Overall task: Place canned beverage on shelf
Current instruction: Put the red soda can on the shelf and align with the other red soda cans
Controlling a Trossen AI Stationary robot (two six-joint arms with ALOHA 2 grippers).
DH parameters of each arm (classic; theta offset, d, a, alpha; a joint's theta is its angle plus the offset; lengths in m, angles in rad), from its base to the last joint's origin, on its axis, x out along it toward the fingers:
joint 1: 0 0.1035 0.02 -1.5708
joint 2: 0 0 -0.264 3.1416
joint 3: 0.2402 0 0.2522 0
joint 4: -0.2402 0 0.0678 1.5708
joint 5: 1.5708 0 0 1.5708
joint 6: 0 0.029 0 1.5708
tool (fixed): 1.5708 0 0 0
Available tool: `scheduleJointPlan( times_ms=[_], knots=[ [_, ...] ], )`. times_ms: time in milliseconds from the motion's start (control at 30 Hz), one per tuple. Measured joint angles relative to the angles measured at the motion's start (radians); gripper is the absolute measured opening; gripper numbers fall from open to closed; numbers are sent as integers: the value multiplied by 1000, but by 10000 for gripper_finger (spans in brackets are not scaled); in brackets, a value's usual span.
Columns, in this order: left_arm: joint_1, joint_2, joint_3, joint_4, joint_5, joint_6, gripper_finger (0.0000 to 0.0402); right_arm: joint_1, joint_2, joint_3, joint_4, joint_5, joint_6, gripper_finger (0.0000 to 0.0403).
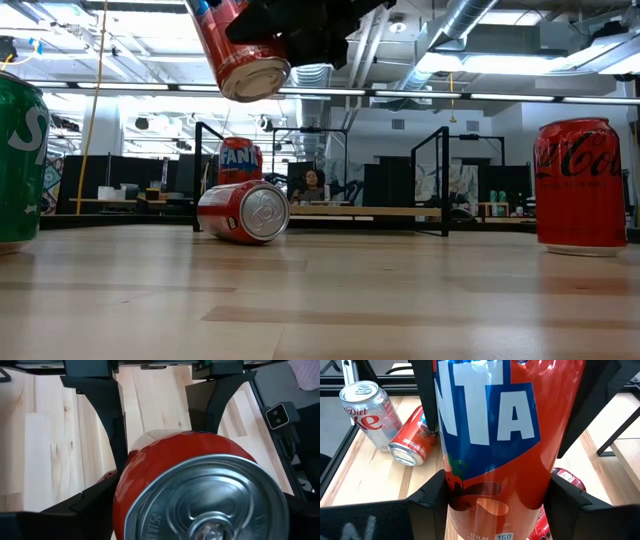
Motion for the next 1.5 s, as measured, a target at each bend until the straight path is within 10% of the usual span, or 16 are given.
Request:
scheduleJointPlan(
  times_ms=[1500],
  knots=[
    [-2,-23,-9,-22,-89,8,345,-10,5,-6,-1,2,-13,230]
  ],
)
